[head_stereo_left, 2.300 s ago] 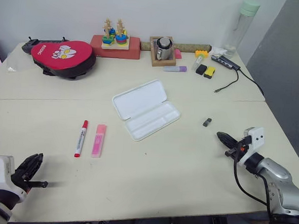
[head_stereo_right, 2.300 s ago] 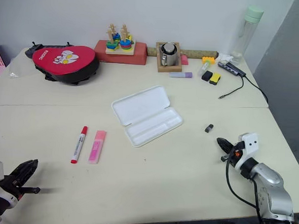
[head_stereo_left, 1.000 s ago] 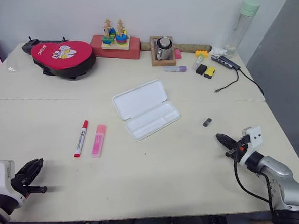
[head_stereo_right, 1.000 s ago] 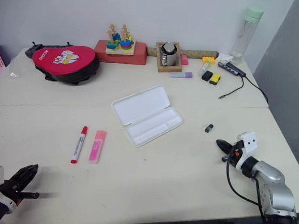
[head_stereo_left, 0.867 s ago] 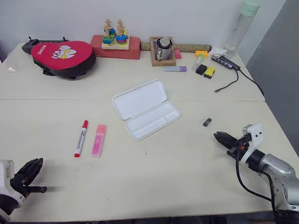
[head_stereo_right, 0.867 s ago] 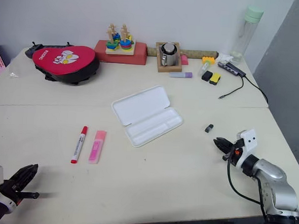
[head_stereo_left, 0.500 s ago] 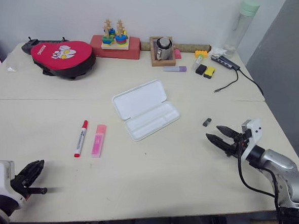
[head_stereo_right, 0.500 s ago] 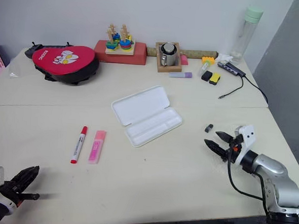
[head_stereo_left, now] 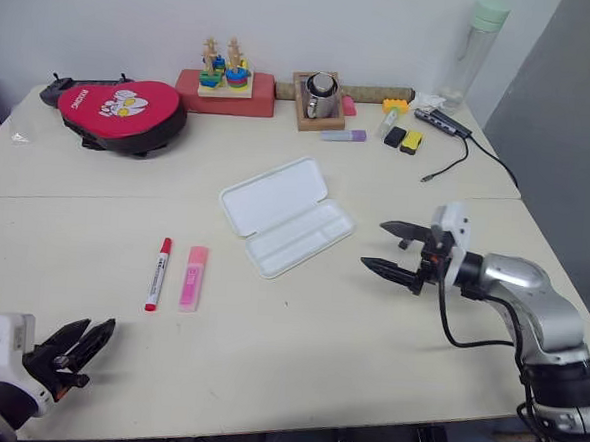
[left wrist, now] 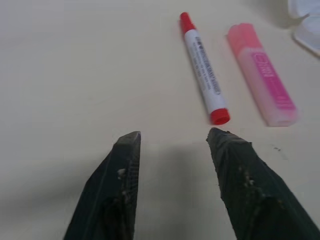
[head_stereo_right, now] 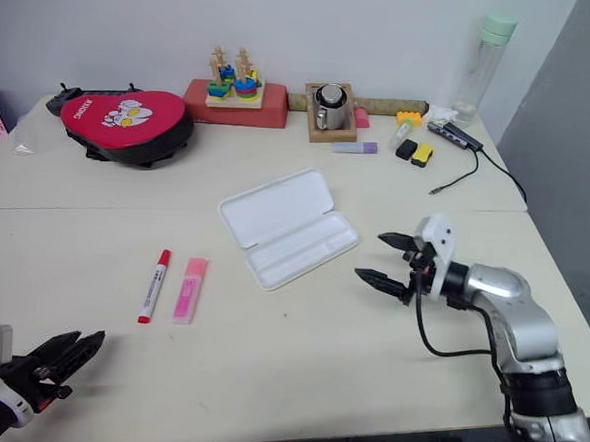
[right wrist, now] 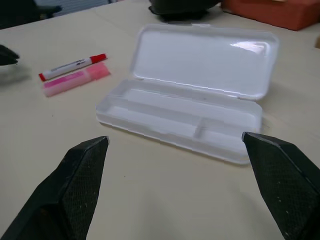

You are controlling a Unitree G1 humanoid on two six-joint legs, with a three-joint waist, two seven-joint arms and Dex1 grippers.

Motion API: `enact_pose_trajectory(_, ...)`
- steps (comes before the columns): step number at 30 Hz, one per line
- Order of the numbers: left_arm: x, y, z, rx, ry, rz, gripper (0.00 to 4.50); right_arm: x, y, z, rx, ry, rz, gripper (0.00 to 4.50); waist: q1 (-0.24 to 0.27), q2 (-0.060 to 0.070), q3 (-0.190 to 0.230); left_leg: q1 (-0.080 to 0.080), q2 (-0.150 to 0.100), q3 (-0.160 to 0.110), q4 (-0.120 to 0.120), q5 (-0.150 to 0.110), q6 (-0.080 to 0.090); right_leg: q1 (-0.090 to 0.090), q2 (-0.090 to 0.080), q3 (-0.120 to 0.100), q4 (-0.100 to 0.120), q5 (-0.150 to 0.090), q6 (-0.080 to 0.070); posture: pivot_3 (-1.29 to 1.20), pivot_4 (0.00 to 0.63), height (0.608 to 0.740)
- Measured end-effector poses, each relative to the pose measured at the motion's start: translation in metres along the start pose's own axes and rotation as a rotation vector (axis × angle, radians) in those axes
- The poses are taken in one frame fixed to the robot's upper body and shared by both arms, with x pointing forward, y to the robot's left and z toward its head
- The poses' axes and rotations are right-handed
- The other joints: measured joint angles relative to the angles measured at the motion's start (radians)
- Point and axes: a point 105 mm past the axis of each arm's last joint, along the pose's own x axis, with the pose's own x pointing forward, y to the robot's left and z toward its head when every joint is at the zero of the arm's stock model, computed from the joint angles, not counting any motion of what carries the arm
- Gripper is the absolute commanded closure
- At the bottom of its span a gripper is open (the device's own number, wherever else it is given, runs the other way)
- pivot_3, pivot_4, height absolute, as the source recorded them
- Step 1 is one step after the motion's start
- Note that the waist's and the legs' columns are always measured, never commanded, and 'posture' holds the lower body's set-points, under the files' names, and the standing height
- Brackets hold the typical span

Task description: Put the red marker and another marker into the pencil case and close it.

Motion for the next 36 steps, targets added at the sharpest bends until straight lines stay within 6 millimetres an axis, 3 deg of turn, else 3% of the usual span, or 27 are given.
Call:
enact_pose_trajectory(11, -0.003, -0.013, 0.027, 0.170, 0.051, -0.149, 1.60, 0.031, 0.005, 0.009, -0.129, 0.117, 0.237, 0.00, -0.003, 0.000, 0.001, 0.000, 0.000, 0.000, 0.000, 0.000, 0.000, -0.001, 0.000, 0.000, 0.001, 0.000, 0.000, 0.00, 0.150, 0.740)
enact_pose_trajectory(17, 0.003, -0.021, 0.040, 0.233, 0.043, -0.197, 1.60, 0.043, -0.002, -0.003, -0.320, 0.250, 0.351, 0.00, -0.007, 0.000, 0.001, 0.000, 0.000, 0.000, -0.001, 0.000, 0.000, -0.001, 0.000, -0.001, 0.001, 0.001, 0.002, 0.00, 0.150, 0.740)
enact_pose_trajectory(27, 0.004, -0.028, 0.040, 0.239, 0.044, -0.213, 1.60, 0.067, -0.027, -0.013, -0.359, 0.330, 0.353, 0.00, -0.017, 0.001, 0.001, 0.000, 0.001, 0.000, -0.002, 0.000, 0.000, -0.002, 0.000, -0.001, 0.003, 0.002, 0.001, 0.00, 0.150, 0.740)
enact_pose_trajectory(36, 0.003, -0.027, 0.034, 0.224, 0.048, -0.195, 1.60, 0.072, -0.028, -0.031, -0.348, 0.390, 0.385, 0.00, -0.017, 0.001, 0.001, 0.000, 0.001, 0.000, -0.002, 0.000, 0.000, -0.002, 0.000, -0.001, 0.003, 0.002, 0.000, 0.00, 0.150, 0.740)
